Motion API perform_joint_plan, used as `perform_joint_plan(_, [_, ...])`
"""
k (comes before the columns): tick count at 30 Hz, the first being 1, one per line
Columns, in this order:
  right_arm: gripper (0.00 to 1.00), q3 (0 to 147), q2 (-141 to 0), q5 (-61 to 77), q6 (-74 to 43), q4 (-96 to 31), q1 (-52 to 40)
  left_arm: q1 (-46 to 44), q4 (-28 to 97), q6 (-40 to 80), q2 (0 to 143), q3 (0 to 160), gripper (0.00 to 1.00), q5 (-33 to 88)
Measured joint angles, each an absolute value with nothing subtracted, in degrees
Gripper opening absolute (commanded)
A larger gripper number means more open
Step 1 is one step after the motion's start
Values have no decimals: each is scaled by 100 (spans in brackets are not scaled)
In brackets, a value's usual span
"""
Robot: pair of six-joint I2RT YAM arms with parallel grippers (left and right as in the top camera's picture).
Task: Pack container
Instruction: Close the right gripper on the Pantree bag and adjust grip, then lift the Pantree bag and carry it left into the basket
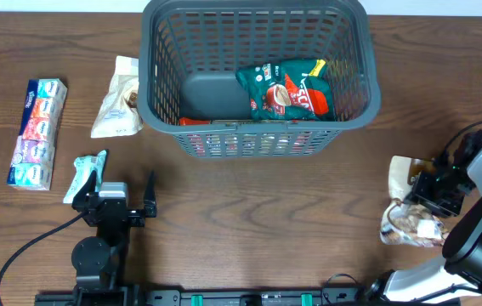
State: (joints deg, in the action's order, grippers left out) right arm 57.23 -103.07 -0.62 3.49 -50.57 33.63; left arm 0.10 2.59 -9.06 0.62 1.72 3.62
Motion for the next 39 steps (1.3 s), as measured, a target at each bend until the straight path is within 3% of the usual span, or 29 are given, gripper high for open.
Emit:
perform_joint_plan(2, [1,5756,-10328,-47,296,-5039,3363,10,259,-904,62,172,99,362])
perform_joint_plan(24, [1,6272,-10392,464,49,-5415,3378,10,261,-906,62,172,99,362])
perform_joint_plan(39, [2,7966,-8473,913,45,-6167,3378,10,259,-906,62,172,99,362])
